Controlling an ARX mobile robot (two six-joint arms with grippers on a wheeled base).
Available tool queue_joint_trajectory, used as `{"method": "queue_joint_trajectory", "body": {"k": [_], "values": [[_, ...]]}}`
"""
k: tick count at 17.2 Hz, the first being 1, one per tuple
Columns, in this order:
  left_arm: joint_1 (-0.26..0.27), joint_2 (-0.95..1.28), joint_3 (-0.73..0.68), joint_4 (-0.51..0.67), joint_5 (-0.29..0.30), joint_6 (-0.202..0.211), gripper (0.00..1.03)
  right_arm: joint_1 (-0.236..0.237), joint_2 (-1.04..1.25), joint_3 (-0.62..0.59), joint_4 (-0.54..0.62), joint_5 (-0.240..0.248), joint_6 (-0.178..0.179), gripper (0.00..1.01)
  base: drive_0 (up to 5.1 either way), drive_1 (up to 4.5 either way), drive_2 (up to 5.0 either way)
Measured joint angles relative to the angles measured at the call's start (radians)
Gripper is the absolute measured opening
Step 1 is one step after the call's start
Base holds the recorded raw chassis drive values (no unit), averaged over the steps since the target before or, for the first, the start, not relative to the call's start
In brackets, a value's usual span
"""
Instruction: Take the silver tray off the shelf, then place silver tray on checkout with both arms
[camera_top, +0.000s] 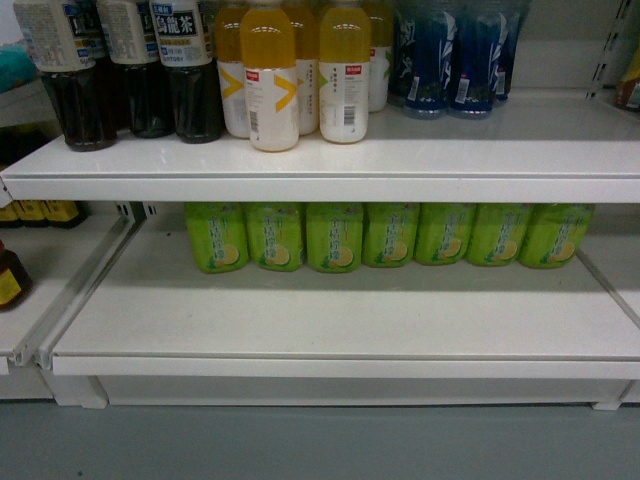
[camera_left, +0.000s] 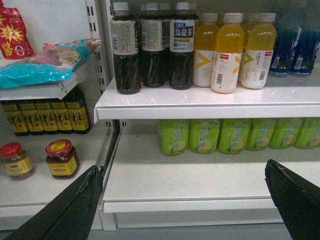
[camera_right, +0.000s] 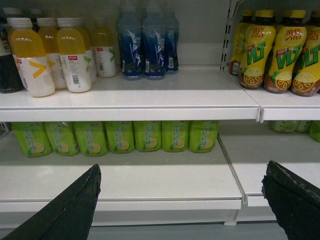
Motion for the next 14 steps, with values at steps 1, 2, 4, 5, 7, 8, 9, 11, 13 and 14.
{"method": "queue_joint_trajectory", "body": {"k": [1, 2, 4, 5, 7, 8, 9, 11, 13, 14], "values": [[0.000, 0.000, 0.000, 0.000, 0.000, 0.000, 0.98, 0.000, 0.000, 0.000, 0.000, 0.000, 0.000, 0.98, 0.0, 0.00, 0.0], [0.000, 0.000, 0.000, 0.000, 0.000, 0.000, 0.98, 0.000, 0.000, 0.000, 0.000, 0.000, 0.000, 0.98, 0.0, 0.00, 0.0], [0.000, 0.000, 0.000, 0.000, 0.000, 0.000, 0.98, 0.000, 0.000, 0.000, 0.000, 0.000, 0.000, 0.98, 0.0, 0.00, 0.0], [0.000, 0.000, 0.000, 0.000, 0.000, 0.000, 0.98, 0.000, 0.000, 0.000, 0.000, 0.000, 0.000, 0.98, 0.0, 0.00, 0.0], [0.000, 0.000, 0.000, 0.000, 0.000, 0.000, 0.98, 0.000, 0.000, 0.000, 0.000, 0.000, 0.000, 0.98, 0.0, 0.00, 0.0], [0.000, 0.000, 0.000, 0.000, 0.000, 0.000, 0.98, 0.000, 0.000, 0.000, 0.000, 0.000, 0.000, 0.98, 0.0, 0.00, 0.0], [0.000, 0.000, 0.000, 0.000, 0.000, 0.000, 0.98, 0.000, 0.000, 0.000, 0.000, 0.000, 0.000, 0.98, 0.0, 0.00, 0.0], [0.000, 0.000, 0.000, 0.000, 0.000, 0.000, 0.98, 0.000, 0.000, 0.000, 0.000, 0.000, 0.000, 0.98, 0.0, 0.00, 0.0], [0.000, 0.000, 0.000, 0.000, 0.000, 0.000, 0.98, 0.000, 0.000, 0.000, 0.000, 0.000, 0.000, 0.98, 0.0, 0.00, 0.0], [0.000, 0.000, 0.000, 0.000, 0.000, 0.000, 0.98, 0.000, 0.000, 0.000, 0.000, 0.000, 0.000, 0.98, 0.0, 0.00, 0.0]]}}
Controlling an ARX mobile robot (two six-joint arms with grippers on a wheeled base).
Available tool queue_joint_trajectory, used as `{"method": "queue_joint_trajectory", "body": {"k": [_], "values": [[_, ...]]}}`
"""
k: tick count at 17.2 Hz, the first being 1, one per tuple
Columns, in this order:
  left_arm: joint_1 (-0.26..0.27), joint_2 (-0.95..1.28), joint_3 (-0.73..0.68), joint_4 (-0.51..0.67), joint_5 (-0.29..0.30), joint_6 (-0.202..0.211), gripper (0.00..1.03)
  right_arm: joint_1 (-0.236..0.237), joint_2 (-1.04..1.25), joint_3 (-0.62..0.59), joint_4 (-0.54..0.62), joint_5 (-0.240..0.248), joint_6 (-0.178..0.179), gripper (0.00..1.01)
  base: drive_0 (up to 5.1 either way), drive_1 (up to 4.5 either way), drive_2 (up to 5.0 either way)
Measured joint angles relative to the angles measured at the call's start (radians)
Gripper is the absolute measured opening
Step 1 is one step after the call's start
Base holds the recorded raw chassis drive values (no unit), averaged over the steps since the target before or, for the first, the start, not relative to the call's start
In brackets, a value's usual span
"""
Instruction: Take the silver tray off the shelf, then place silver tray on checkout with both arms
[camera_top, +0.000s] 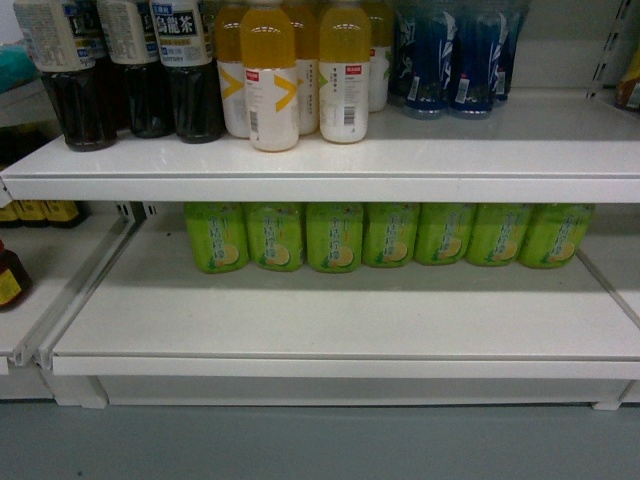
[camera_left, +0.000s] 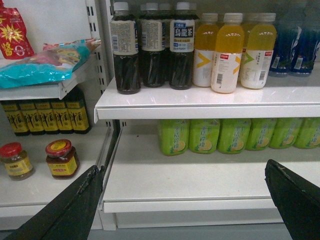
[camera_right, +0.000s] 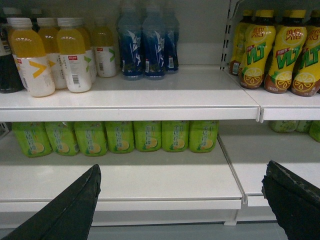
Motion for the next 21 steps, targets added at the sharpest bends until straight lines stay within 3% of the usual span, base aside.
{"method": "queue_joint_trajectory", "body": {"k": [21], "values": [[0.000, 0.000, 0.000, 0.000, 0.001, 0.001, 0.98, 0.000, 0.000, 0.000, -0.001, 0.001, 0.002, 0.98, 0.0, 0.00, 0.0]]}}
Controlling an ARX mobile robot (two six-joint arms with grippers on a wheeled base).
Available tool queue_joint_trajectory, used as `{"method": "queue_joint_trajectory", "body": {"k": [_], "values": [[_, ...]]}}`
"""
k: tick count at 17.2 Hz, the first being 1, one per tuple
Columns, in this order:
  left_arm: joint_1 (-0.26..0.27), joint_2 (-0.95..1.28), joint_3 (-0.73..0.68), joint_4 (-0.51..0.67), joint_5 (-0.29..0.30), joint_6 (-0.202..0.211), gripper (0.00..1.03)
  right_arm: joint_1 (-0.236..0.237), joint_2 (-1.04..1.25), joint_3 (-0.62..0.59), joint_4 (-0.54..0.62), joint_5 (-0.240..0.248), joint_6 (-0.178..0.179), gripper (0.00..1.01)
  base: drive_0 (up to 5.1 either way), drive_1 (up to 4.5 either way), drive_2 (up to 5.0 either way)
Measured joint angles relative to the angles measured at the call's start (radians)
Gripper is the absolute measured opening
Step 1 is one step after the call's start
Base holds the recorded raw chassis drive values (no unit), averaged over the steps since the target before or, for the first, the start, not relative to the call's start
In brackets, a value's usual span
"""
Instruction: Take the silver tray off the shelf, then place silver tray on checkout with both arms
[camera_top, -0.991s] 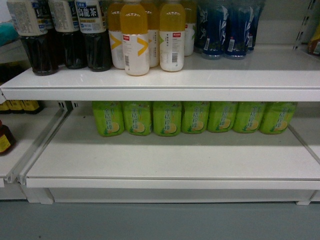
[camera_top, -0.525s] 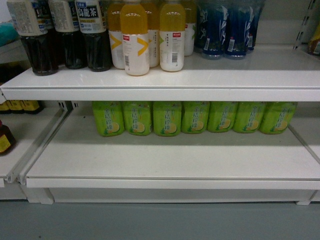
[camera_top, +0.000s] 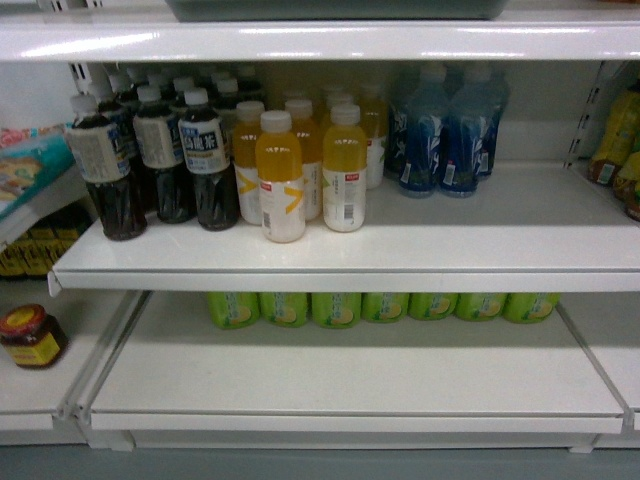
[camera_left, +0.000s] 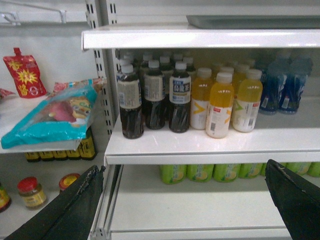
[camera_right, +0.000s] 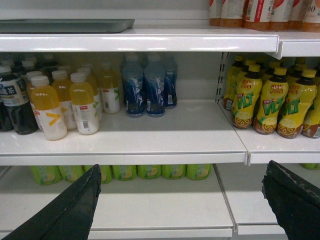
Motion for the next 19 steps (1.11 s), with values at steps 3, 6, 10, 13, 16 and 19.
{"method": "queue_joint_trajectory", "body": {"k": [3, 6, 10, 13, 16, 19], "values": [[0.000, 0.000, 0.000, 0.000, -0.001, 0.000, 0.98, 0.000, 0.000, 0.000, 0.001, 0.000, 0.000, 0.98, 0.0, 0.00, 0.0], [0.000, 0.000, 0.000, 0.000, -0.001, 0.000, 0.98, 0.000, 0.000, 0.000, 0.002, 0.000, -0.001, 0.98, 0.0, 0.00, 0.0], [0.000, 0.000, 0.000, 0.000, -0.002, -0.001, 0.98, 0.000, 0.000, 0.000, 0.002, -0.001, -0.002, 0.98, 0.0, 0.00, 0.0], [0.000, 0.000, 0.000, 0.002, -0.001, -0.001, 0.98, 0.000, 0.000, 0.000, 0.005, 0.000, -0.002, 0.98, 0.0, 0.00, 0.0], [0.000, 0.000, 0.000, 0.001, -0.001, 0.000, 0.98, 0.000, 0.000, 0.000, 0.002, -0.001, -0.002, 0.98, 0.0, 0.00, 0.0], [0.000, 0.000, 0.000, 0.001, -0.001, -0.001, 0.98, 0.000, 0.000, 0.000, 0.002, -0.001, -0.002, 0.98, 0.0, 0.00, 0.0]]}}
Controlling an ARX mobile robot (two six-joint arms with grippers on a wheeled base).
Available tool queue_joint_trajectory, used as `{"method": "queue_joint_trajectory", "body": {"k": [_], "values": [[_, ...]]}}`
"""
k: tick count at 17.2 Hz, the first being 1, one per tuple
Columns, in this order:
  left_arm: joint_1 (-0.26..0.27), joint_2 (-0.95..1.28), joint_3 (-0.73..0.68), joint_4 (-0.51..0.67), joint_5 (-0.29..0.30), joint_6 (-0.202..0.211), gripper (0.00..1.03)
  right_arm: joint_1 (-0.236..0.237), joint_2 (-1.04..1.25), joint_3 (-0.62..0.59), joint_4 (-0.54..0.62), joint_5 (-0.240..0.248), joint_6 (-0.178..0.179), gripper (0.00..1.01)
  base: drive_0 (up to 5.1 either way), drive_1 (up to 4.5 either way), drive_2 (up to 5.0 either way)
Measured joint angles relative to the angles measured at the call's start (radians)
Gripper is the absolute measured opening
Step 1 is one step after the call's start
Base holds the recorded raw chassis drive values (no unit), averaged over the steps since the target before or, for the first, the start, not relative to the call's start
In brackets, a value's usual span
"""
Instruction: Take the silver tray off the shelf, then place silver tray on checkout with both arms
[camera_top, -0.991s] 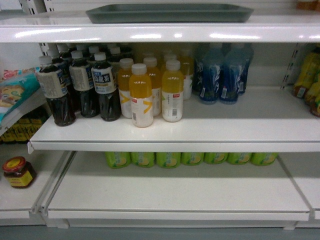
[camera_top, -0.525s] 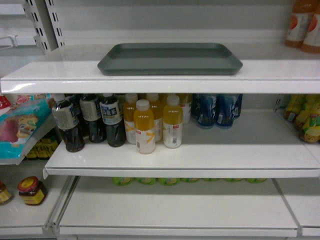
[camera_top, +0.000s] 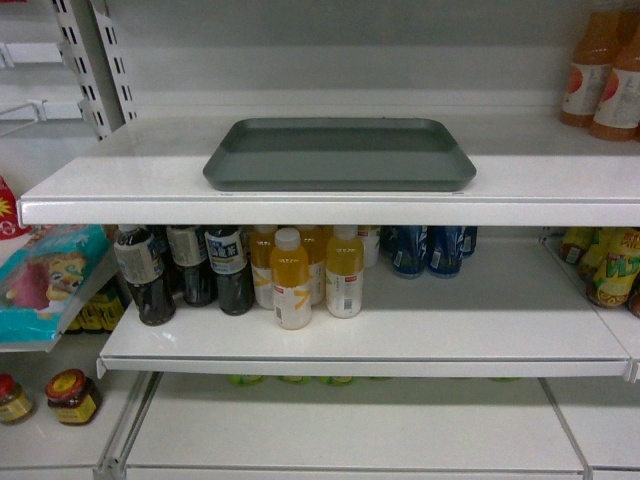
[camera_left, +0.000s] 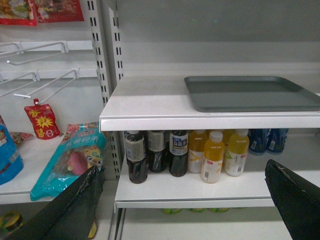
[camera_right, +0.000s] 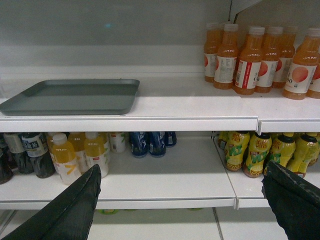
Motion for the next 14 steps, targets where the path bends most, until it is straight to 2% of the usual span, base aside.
{"method": "queue_joint_trajectory", "body": {"k": [7, 14], "values": [[0.000, 0.000, 0.000, 0.003, 0.000, 0.000, 0.98, 0.000, 0.000, 0.000, 0.003, 0.000, 0.000, 0.98, 0.0, 0.00, 0.0], [0.000, 0.000, 0.000, -0.002, 0.000, 0.000, 0.98, 0.000, 0.000, 0.000, -0.001, 0.000, 0.000, 0.98, 0.0, 4.30, -4.4]]}}
